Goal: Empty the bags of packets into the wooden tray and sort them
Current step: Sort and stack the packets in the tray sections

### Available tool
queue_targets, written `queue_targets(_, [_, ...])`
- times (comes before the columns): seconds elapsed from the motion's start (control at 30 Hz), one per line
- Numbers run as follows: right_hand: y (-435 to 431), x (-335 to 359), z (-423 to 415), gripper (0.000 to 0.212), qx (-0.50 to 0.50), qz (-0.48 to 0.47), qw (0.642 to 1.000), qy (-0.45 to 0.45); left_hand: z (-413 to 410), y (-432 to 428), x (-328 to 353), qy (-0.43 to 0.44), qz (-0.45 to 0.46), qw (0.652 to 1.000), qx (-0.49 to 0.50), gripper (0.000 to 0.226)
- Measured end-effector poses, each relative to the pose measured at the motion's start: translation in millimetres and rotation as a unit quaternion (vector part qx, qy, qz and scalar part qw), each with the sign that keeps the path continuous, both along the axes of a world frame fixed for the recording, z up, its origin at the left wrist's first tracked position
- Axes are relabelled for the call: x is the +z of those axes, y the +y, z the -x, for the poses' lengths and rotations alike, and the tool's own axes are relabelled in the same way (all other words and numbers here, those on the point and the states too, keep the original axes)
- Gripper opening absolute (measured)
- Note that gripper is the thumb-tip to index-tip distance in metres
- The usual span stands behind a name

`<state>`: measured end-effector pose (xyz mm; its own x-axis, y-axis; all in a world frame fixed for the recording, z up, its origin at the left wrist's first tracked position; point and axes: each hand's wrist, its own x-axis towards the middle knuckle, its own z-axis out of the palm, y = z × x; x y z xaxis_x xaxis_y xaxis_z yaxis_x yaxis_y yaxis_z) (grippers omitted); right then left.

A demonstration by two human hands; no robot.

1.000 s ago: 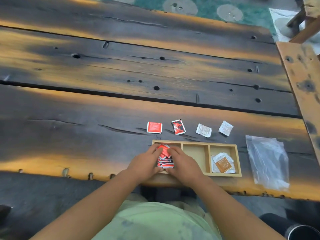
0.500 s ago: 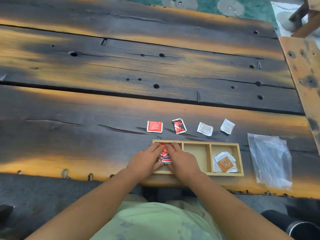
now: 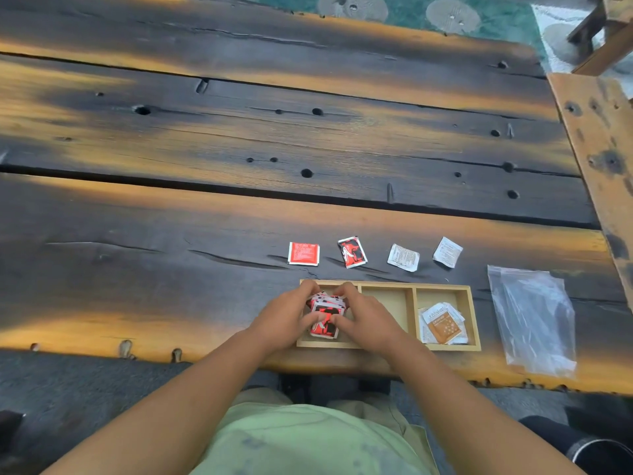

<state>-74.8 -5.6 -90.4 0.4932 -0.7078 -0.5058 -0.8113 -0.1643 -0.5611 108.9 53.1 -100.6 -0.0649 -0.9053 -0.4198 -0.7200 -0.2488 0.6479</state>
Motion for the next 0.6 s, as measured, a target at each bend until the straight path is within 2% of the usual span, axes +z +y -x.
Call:
queue_targets(0.17, [-3.9,1.8,0.2,0.023,0.027,0.007,0.999,0.032,-1.5,-11.6,0.9,-0.064,-0.021,0.995,-0.076,0.027])
queue_targets(0.27, [-1.7,0.9,-1.4,0.029,0.045,0.076,0.994,0.067,0.2,-16.0,-3.2,-0.089,-0.012,0.990,-0.107,0.031])
queue_targets(0.33, [3.7,-1.6,-0.3,0.038,0.041,0.095,0.993,0.050,4.6,-14.1,-5.2,-0.115,-0.010,0.986,-0.123,0.040])
queue_targets(0.4, [8.6,-1.6,2.0,0.050,0.035,0.073,0.997,0.011,7.9,-10.2,-6.1,-0.107,-0.002,0.988,-0.114,0.045])
queue_targets(0.47, [10.1,-1.6,3.4,0.057,0.047,0.062,0.997,0.029,7.1,-7.4,-7.7,-0.073,0.000,0.993,-0.088,0.047])
queue_targets(0.53, [10.5,-2.5,3.5,0.054,0.057,0.084,0.992,0.078,5.3,-3.5,-7.4,-0.054,-0.008,0.996,-0.069,0.051])
queue_targets(0.6, [12.0,-1.6,1.0,0.043,0.061,0.113,0.984,0.120,5.6,0.8,-8.1,-0.071,-0.013,0.994,-0.087,0.055])
